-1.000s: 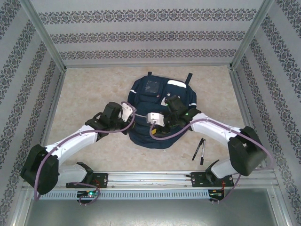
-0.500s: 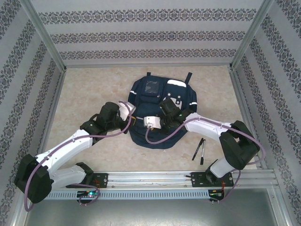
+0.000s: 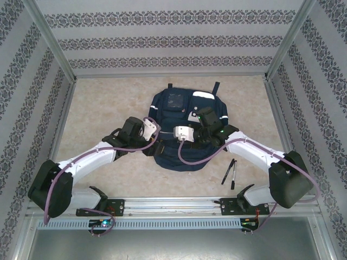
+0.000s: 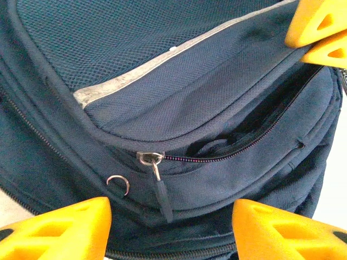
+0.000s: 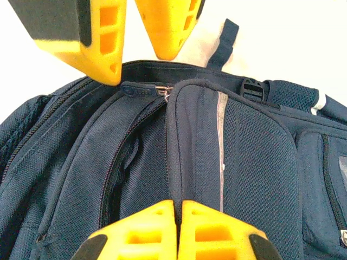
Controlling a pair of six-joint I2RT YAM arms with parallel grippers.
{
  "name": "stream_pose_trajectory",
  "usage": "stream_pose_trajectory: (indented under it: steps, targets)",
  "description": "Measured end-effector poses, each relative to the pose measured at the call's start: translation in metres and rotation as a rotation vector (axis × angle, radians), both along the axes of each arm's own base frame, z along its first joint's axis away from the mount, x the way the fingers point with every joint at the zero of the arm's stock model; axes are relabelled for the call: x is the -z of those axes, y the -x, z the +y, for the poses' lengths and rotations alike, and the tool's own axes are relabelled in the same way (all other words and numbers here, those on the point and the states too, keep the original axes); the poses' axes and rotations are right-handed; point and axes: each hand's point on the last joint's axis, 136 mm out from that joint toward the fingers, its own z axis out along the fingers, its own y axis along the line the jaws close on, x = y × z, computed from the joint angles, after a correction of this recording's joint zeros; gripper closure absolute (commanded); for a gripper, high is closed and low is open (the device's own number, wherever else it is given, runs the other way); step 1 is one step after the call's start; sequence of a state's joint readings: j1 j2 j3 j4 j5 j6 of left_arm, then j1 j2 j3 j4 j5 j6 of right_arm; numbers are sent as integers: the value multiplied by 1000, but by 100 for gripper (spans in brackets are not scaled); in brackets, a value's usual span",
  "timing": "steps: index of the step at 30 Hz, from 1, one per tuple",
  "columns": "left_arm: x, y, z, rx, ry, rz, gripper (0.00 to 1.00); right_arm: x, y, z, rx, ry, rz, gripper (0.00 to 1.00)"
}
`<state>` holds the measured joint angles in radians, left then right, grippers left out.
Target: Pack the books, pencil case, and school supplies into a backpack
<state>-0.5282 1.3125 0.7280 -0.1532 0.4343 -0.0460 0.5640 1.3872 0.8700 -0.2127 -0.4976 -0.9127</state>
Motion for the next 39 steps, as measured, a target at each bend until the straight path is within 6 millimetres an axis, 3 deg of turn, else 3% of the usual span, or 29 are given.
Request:
stream_pose_trajectory:
  steps: [2,4,7,8,16,21,25,32,39]
  targets:
    - [4,-3,-2,13,-10,2,44,-1,1,0,-7,-12,9,100]
    - [8,-7,-5,30,-20,5,54,-2,2,0,-12,-22,19,100]
    - [17,-11,-12,70,-31,17,98,-3,6,2,-24,-36,37,100]
    - [19,-12,-13,76,-37,19,100,-3,7,2,-27,-37,42,100]
    - [18,-11,-12,141,-38,-15,100,1,14,-5,-48,-9,52,100]
    - [-17,-15,9,203,-65,-202,100,-5,22,-9,-121,19,-27,100]
    - [-4,-24,25,228,-92,-218,100,-14,24,-10,-151,17,-87,100]
    - [2,-30,23,393,-111,-311,100,-12,32,-15,-171,30,-101,100]
    - [11,-65,13,471,-143,-301,100,-12,36,-17,-184,54,-142,100]
